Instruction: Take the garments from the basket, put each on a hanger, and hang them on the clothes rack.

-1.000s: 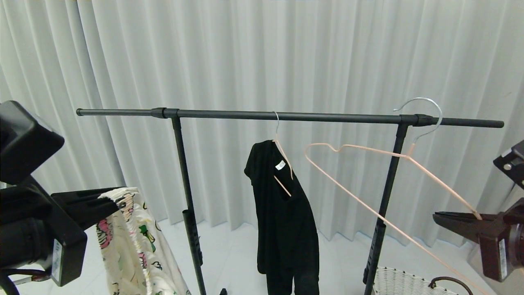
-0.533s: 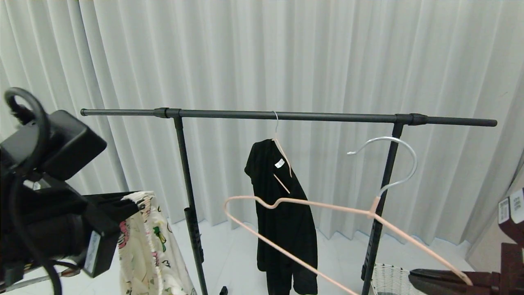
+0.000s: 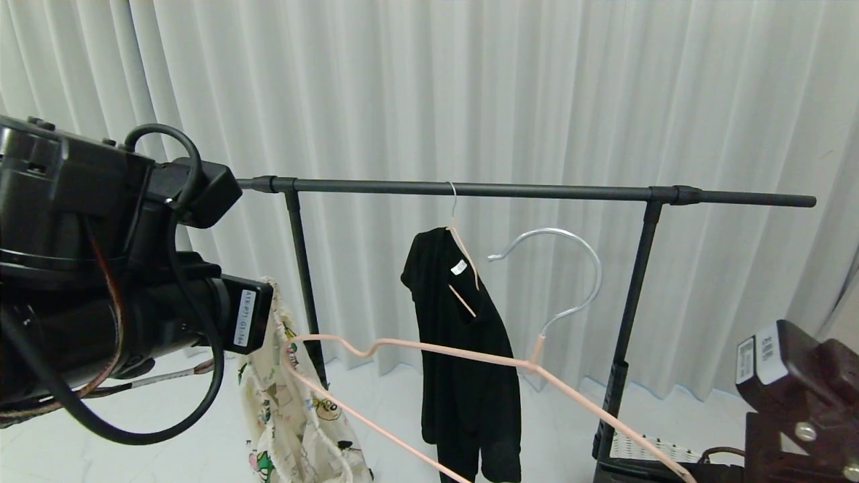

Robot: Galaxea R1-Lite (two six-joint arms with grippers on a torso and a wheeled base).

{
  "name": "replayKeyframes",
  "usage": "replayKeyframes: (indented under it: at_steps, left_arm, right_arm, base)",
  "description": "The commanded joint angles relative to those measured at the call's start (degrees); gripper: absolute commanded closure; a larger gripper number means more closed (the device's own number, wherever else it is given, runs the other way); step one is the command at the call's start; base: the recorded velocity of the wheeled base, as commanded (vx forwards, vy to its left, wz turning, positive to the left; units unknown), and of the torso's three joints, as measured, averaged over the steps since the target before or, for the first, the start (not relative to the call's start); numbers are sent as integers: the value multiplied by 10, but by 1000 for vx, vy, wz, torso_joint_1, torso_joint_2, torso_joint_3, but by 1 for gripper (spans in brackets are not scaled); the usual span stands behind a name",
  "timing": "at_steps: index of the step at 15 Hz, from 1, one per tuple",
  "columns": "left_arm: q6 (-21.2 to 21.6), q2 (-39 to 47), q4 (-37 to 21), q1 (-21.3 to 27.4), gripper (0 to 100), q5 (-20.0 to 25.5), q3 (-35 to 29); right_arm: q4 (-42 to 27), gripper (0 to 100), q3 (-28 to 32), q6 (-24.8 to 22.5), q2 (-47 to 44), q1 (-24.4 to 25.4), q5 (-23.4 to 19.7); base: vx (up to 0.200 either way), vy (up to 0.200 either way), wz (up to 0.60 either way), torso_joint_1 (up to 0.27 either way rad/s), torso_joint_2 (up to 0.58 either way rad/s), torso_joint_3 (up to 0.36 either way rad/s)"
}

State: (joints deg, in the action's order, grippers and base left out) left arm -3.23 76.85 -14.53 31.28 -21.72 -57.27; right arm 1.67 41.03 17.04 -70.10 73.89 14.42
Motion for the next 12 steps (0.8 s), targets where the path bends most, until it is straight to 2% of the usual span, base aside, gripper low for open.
replayKeyframes:
  at_steps: [1,3,7,9,12]
  left_arm:
    - [-7,15,-1,-5,100,-2,-6]
    - [-9,13,-1,-3,100,-2,-6]
    - [-13,7,0,42,100,-2,-7]
    - [-27,6,0,59,100,-2,-11]
    - [-74,2,-1,124,100,-2,-36]
  right_arm:
    - [9,100,0,0,-26,0,0]
    - [25,100,1,0,-43,-1,0]
    - [83,100,17,26,-107,-6,9]
    - [101,100,20,27,-129,-6,11]
    - [141,100,28,30,-174,-4,11]
  base:
    - [0,0,0,0,0,0]
    - [0,0,0,0,0,0]
    - [0,0,0,0,0,0]
    - [0,0,0,0,0,0]
    - [0,0,0,0,0,0]
